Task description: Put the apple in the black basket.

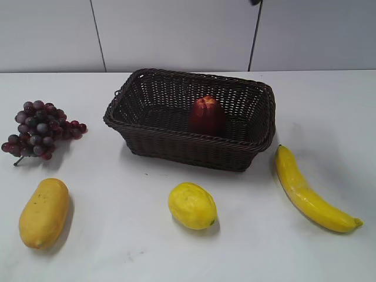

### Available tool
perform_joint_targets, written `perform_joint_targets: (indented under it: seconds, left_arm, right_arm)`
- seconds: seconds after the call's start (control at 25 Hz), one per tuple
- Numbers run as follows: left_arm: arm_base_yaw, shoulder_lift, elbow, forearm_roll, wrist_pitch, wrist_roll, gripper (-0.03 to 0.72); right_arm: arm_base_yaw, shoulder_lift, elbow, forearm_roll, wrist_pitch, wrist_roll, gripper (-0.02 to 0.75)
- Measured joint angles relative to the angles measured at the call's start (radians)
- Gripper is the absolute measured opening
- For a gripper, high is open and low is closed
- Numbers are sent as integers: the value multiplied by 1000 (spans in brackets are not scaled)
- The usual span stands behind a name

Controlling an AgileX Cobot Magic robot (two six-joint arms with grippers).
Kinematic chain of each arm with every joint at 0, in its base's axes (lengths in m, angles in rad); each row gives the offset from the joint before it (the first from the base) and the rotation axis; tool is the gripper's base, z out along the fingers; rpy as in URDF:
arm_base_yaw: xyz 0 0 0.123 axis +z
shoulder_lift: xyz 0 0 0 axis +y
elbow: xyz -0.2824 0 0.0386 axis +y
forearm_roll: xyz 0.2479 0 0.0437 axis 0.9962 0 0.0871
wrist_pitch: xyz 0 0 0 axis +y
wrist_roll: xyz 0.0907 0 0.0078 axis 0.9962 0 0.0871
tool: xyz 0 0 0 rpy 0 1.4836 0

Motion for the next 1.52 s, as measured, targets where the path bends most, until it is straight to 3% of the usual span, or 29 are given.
perform_joint_targets:
  seconds: [0.24,0.48,0.72,1.12,1.52]
  left_arm:
    - [0,0,0,0,0,0,435]
    - [0,0,0,0,0,0,435]
    - [0,0,0,0,0,0,435]
    - [0,0,0,0,0,0,435]
    - [0,0,0,0,0,0,435]
  right_arm:
    - [-146,-296,313,-14,-1,30,624]
    - [-158,-653,777,8,-83,70,603]
    - [-158,-1038,1107,21,-126,77,594]
    - [-158,-1572,1341,26,-117,79,594]
    - [-158,-1616,1409,36,-128,79,591]
